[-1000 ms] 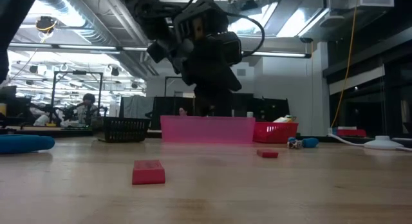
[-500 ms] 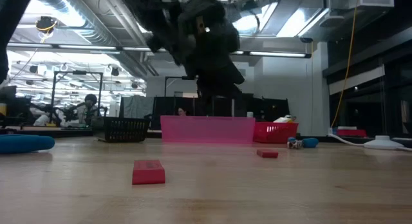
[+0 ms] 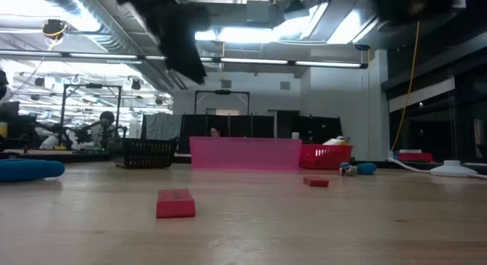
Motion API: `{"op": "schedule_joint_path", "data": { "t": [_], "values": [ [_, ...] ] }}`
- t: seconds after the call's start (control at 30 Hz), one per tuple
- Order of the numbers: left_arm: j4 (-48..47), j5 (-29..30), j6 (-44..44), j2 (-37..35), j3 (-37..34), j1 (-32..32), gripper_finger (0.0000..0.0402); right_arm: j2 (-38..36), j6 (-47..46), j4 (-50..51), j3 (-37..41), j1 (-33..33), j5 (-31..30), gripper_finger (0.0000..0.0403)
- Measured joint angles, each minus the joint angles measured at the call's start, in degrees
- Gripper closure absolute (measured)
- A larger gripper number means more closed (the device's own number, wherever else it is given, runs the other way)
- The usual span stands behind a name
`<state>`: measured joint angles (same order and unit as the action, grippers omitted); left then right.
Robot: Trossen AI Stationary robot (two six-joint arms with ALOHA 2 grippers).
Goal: Pick & Place School Supplies
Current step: Put the red eraser into the black bin
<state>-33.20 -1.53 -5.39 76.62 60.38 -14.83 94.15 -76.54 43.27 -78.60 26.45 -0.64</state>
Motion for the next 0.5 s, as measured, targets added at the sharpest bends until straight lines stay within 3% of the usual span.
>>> {"op": "schedule_joint_path", "data": {
  "t": [0.1, 0.27, 0.5],
  "values": [
    [-0.2, 0.1, -3.2, -5.5, -1.9, 0.2, 0.0245, 0.1, -4.7, -12.1, 4.8, -3.9, -1.1, 0.0179],
    [-0.5, 0.7, -8.5, -11.9, -2.8, 2.8, 0.0245, 0.2, -13.5, -12.3, 10.5, -7.4, -3.4, 0.0179],
    [0.0, 5.3, -11.3, -16.4, -2.8, 7.4, 0.0245, 3.3, -17.7, -23.5, 16.3, -8.9, -3.4, 0.0179]
  ]
}}
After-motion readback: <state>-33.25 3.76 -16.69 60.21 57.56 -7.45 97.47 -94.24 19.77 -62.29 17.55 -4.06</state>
